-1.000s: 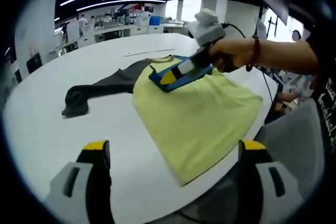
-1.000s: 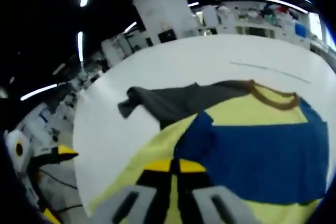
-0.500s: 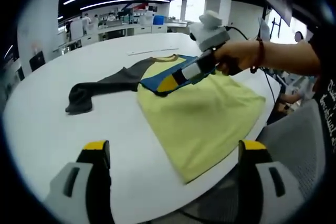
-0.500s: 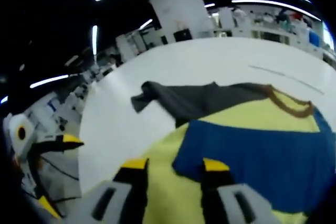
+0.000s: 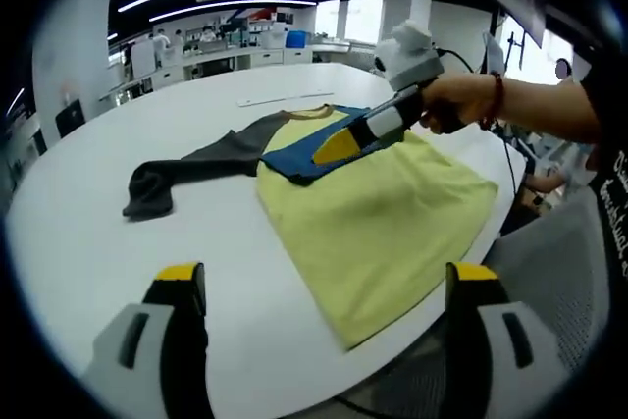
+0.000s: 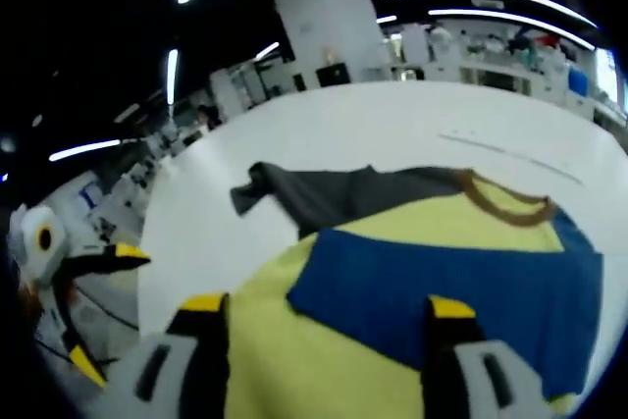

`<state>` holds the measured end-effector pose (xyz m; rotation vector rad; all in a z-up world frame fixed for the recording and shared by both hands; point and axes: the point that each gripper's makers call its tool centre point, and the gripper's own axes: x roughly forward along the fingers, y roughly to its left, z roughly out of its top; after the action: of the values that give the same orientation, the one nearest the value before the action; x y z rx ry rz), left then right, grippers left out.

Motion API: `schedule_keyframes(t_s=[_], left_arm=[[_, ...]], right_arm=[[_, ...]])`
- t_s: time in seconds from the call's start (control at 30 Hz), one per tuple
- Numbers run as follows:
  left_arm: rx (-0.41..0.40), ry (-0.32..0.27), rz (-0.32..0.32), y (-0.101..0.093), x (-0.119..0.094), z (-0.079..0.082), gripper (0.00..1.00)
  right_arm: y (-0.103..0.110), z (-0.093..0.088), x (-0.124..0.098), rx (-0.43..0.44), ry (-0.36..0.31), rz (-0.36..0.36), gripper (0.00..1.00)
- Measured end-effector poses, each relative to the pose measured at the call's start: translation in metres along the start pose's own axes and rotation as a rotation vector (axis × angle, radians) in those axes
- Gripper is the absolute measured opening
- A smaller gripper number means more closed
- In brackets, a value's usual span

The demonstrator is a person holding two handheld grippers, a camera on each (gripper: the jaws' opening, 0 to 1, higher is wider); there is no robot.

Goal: Fold the garment on the visible template until the final outline fits inside the template.

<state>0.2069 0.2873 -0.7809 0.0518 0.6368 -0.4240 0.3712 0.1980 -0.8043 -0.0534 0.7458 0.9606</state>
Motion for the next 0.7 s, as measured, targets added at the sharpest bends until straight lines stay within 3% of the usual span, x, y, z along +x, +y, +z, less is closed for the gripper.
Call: schedule_keyframes(t_s=[0.27, 0.7], left_arm=[[0.009, -0.03, -0.005, -0.01, 0.003, 0.014, 0.99], [0.022, -0.02, -0.022, -0.014, 0.002, 0.016, 0.99]], right_arm=[[-0.031, -0.004, -0.03, 0.016, -0.022, -0.043, 0.88], [-0.108, -0.019, -0.095, 0.077, -0.06, -0.2, 0.87]])
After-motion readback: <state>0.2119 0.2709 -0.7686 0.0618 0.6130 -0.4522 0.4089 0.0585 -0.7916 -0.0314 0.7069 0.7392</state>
